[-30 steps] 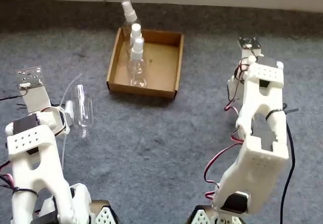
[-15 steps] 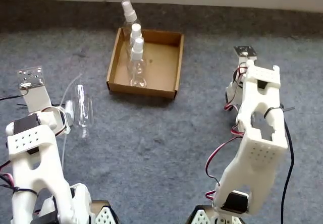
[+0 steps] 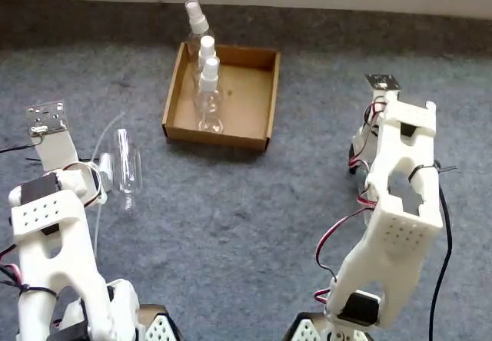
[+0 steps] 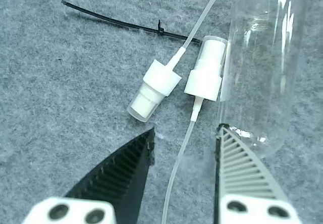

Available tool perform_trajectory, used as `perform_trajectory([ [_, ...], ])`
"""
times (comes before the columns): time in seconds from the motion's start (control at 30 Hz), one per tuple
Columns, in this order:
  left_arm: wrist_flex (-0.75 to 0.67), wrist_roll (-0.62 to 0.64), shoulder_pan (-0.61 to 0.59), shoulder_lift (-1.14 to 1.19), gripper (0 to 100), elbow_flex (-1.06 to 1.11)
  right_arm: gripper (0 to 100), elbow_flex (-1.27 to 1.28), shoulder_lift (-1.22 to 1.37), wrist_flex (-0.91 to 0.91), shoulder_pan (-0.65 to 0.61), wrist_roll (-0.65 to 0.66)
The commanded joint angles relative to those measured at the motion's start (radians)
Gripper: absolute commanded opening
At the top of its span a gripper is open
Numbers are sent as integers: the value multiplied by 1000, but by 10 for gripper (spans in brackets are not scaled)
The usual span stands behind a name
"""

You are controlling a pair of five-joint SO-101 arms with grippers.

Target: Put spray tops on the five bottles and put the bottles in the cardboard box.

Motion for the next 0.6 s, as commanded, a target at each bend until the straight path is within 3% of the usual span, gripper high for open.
perform_trajectory([
  [0.0, -9, -2, 15, 1, 191, -47, 4, -113, -74, 44, 4, 6],
  [0.17, 5, -3, 15, 4, 191, -154, 4, -119, -245, 59, 2, 2],
  [0.3, 115, -3, 15, 36, 191, -315, 4, -41, -418, -42, -4, -49],
  [0.57, 379, -8, 7, 435, 192, -849, 4, 529, -862, -380, -81, -86],
])
